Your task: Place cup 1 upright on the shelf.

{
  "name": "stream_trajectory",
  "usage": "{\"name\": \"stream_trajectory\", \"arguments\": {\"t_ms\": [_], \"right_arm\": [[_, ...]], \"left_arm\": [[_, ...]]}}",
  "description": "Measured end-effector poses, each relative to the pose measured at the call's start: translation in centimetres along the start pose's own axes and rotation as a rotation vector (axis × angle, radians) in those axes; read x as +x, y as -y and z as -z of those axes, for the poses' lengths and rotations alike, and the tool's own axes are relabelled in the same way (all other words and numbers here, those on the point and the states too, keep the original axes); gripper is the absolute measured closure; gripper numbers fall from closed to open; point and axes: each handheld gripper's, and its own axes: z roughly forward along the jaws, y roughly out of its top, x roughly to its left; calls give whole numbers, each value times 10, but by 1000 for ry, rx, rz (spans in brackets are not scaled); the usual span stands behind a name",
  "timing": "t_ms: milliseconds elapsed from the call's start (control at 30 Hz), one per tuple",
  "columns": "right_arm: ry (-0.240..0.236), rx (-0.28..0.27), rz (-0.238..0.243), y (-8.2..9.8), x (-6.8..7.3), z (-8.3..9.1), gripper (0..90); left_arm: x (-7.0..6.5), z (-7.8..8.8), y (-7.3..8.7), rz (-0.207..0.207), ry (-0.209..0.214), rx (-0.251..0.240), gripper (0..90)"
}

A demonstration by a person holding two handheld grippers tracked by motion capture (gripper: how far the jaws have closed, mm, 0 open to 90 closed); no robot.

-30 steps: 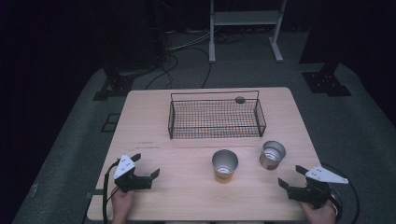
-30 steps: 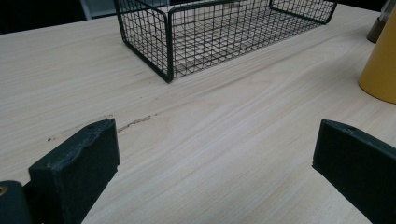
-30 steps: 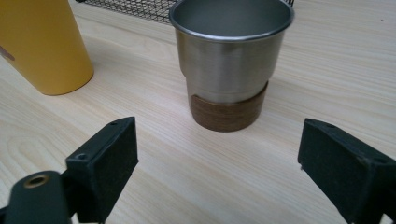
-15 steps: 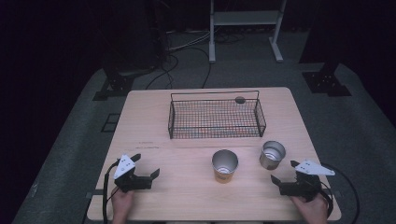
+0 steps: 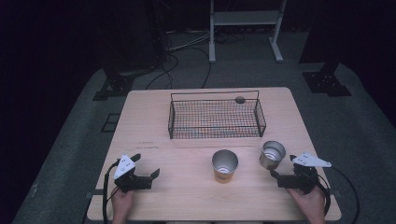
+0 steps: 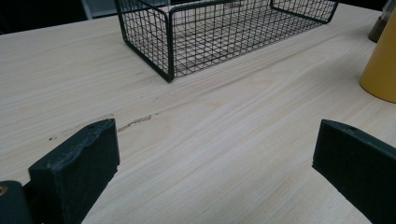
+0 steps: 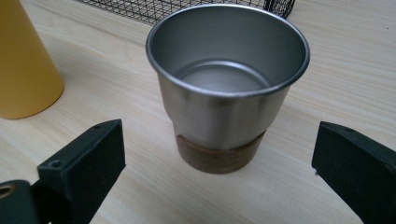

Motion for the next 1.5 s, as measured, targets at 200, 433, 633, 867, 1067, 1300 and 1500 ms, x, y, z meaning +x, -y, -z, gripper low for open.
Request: {"name": "stream_trajectory", "arguments": {"t_ms": [200,433,633,867,1067,1300,1500], "right_arm": [[-20,10,-6,-11,-1,-8,19],[-1,50,-12,-19,-4,-20,19],[-8,56,-10,-22,-5,-27,19],[-13,83,13,-32,-5,-31,24],[-10,108,41,-36,-3,-34,161],[-17,130,43,-41,-2,-32,175],[-50,115,21,-47,-2,-25,176]], "left_arm": [[0,0,0,3,0,-2,0],[0,0,0,1,1,-4,0],[-1,0,0,0,1,-4,0],[-1,0,0,-1,1,-4,0],[-1,0,0,-5,3,-1,0],[-1,0,0,-3,4,-5,0],[-1,0,0,-3,5,-4,0]]}}
